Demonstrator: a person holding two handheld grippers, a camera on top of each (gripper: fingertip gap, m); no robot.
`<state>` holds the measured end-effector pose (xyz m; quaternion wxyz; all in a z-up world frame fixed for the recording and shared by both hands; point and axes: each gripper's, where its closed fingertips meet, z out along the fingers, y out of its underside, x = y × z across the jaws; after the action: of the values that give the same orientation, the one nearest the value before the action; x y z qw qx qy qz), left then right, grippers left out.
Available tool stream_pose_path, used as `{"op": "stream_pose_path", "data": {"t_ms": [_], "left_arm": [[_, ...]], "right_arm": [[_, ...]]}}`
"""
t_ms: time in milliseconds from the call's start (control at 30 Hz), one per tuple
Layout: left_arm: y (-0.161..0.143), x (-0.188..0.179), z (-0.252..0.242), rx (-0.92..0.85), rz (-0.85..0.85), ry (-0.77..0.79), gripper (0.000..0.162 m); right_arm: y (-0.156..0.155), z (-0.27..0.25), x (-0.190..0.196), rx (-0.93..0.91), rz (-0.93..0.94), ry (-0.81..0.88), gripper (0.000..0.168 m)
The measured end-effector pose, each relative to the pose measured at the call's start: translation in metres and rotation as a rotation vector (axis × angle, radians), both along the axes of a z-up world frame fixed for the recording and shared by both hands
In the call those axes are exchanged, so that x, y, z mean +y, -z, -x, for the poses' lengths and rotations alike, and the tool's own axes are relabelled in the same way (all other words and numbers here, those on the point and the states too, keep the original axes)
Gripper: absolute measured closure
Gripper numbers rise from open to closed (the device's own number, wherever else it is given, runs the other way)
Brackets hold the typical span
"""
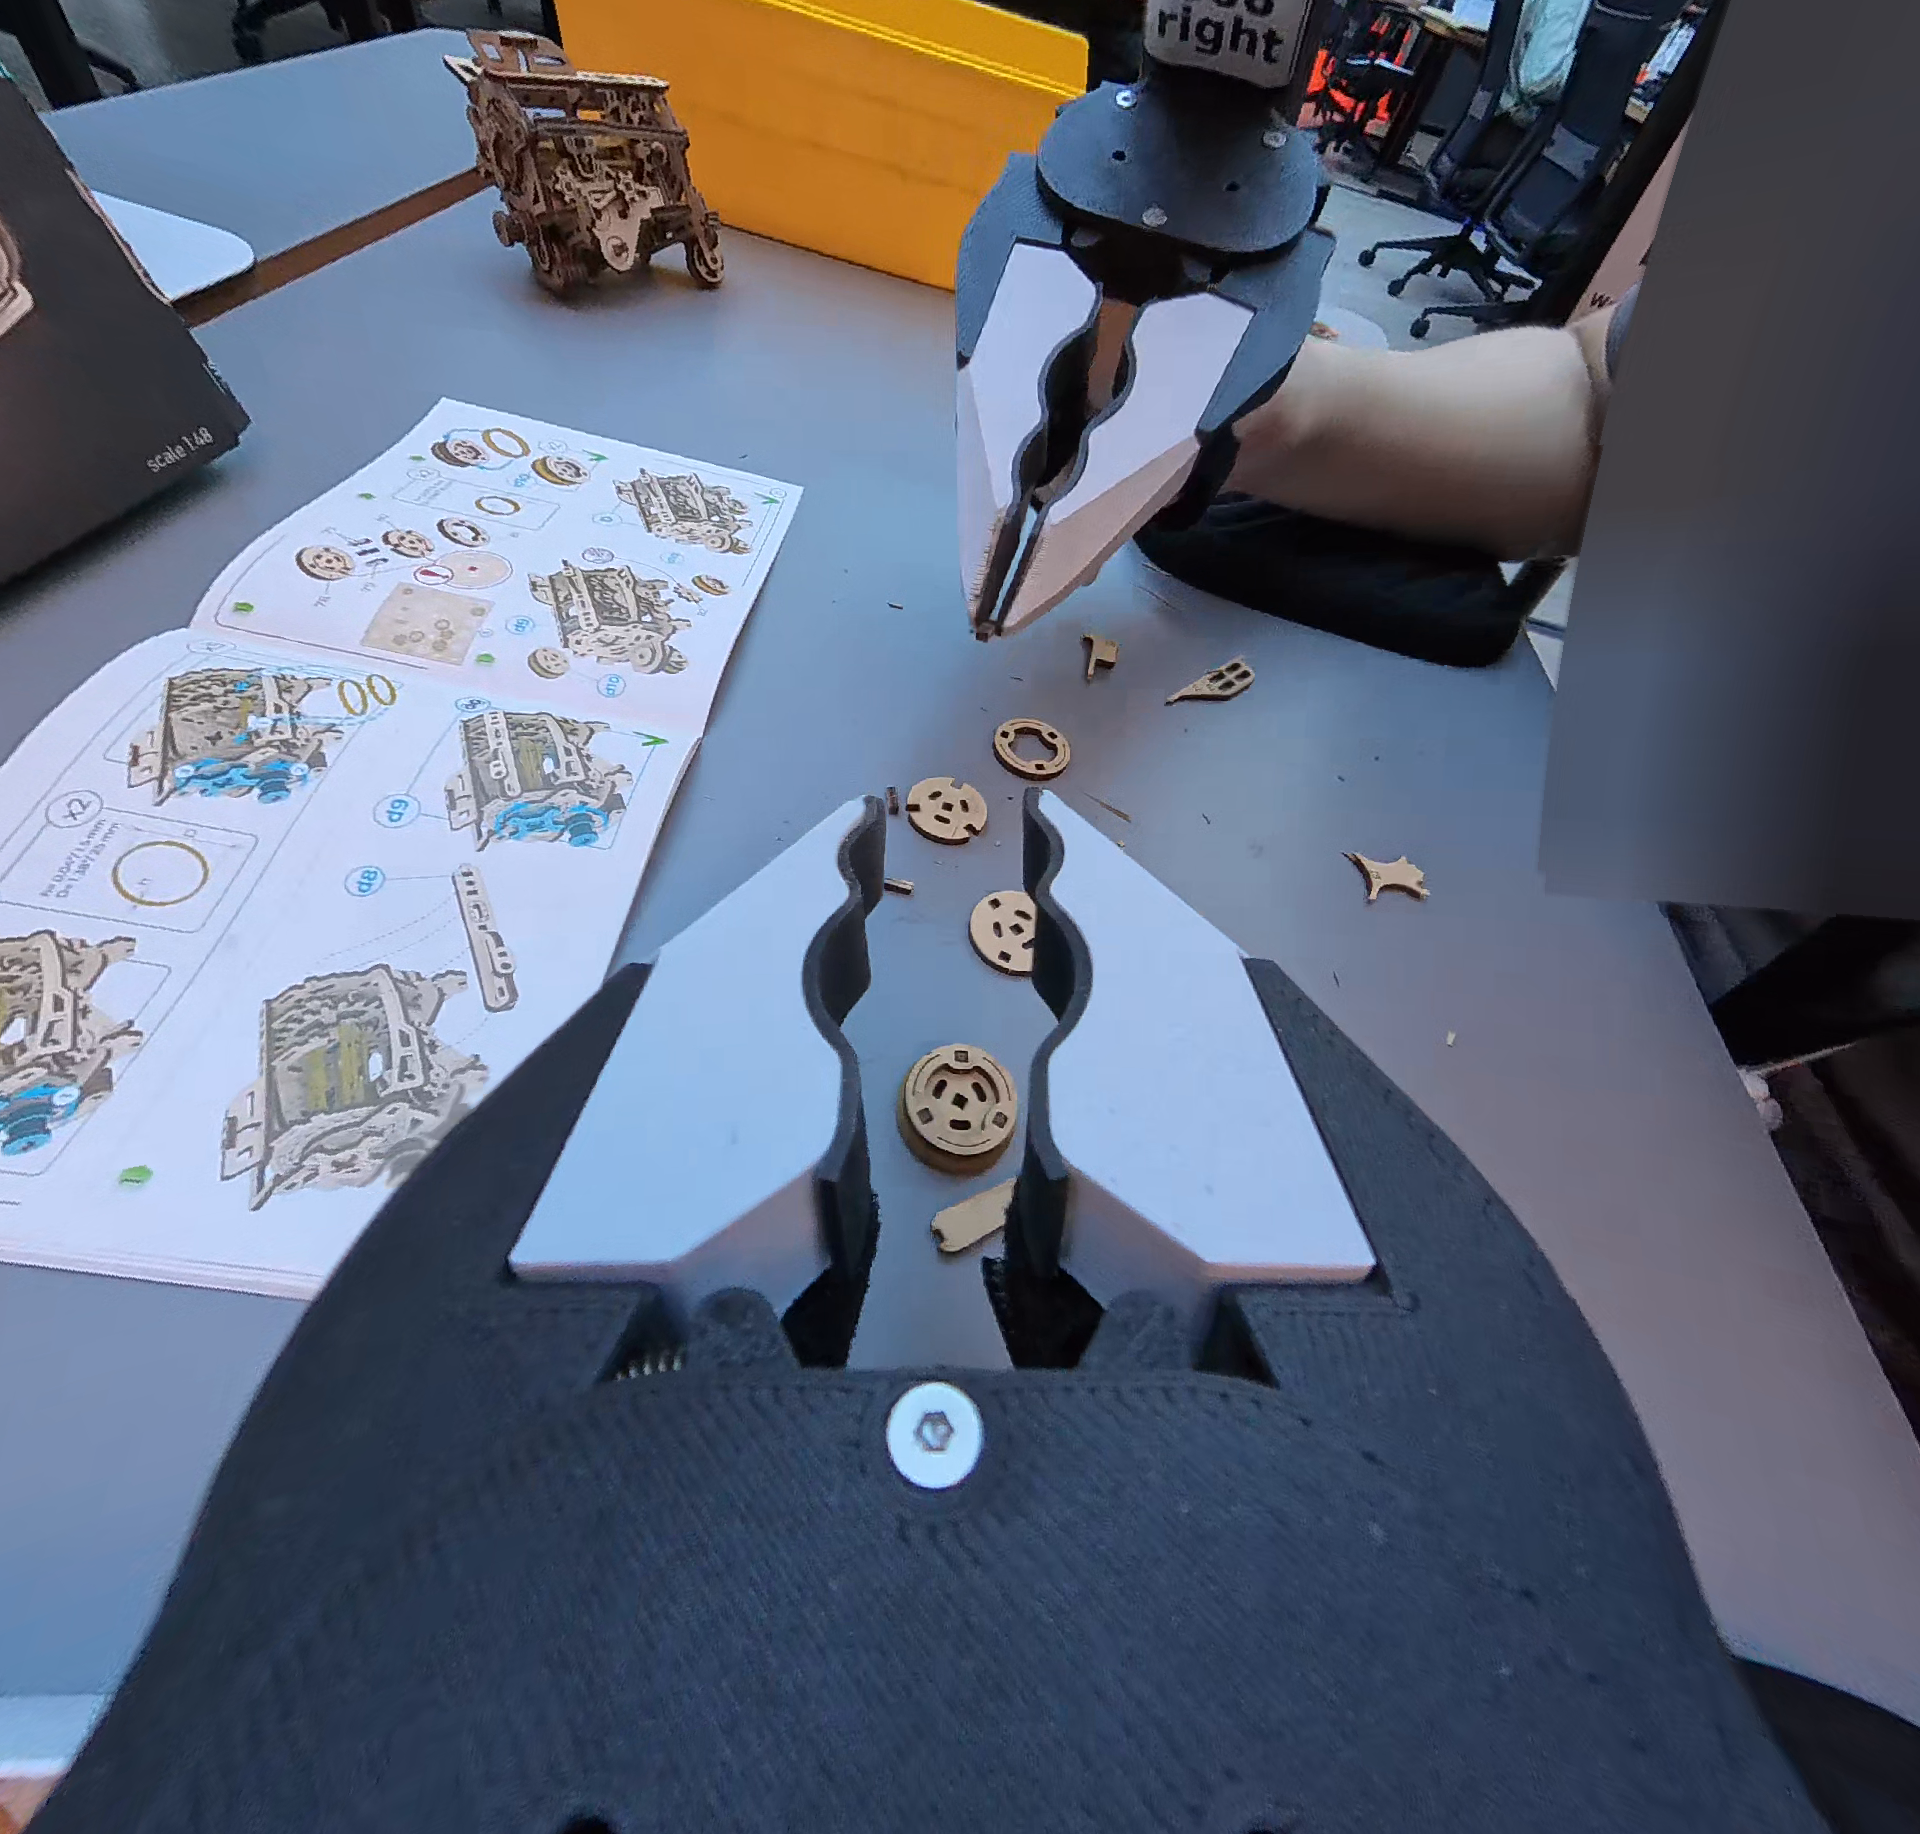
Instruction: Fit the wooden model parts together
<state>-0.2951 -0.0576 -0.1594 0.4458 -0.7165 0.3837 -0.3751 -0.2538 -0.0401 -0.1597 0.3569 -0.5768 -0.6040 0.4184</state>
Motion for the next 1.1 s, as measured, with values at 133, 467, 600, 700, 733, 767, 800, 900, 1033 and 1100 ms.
{"op": "stream_pose_path", "data": {"t_ms": [133, 467, 600, 700, 733, 767, 800, 900, 1033, 1100], "left_arm": [[0.010, 0.000, 0.004, 0.008, 0.039, -0.026, 0.138], [0.008, 0.005, 0.016, 0.047, 0.007, -0.093, 0.138], [0.029, -0.007, 0.020, 0.157, 0.069, -0.044, 0.138], [0.033, -0.019, 0.022, 0.184, 0.074, 0.009, 0.134], [0.032, -0.021, 0.021, 0.186, 0.061, 0.019, 0.133], [0.031, -0.022, 0.021, 0.193, 0.046, 0.024, 0.133], [0.032, -0.023, 0.020, 0.207, 0.035, 0.029, 0.131], [0.041, -0.022, 0.025, 0.286, 0.018, 0.016, 0.127], [0.051, -0.023, 0.021, 0.328, 0.029, 0.036, 0.121], [0.057, -0.024, 0.020, 0.356, 0.039, 0.043, 0.122]], "right_arm": [[0.006, 0.002, -0.014, 0.008, -0.002, -0.034, 0.167], [0.041, 0.003, -0.027, -0.161, -0.195, -0.061, 0.167], [0.036, 0.002, -0.021, -0.119, -0.189, -0.028, 0.167], [0.025, 0.002, -0.019, -0.065, -0.174, -0.014, 0.167], [0.023, 0.002, -0.018, -0.055, -0.167, -0.013, 0.167], [0.023, 0.002, -0.019, -0.055, -0.159, -0.017, 0.167], [0.024, 0.002, -0.019, -0.059, -0.153, -0.021, 0.167], [0.024, 0.003, -0.022, -0.059, -0.149, -0.040, 0.167], [0.023, 0.004, -0.029, -0.052, -0.143, -0.075, 0.167], [0.021, 0.005, -0.033, -0.041, -0.129, -0.091, 0.167]]}}
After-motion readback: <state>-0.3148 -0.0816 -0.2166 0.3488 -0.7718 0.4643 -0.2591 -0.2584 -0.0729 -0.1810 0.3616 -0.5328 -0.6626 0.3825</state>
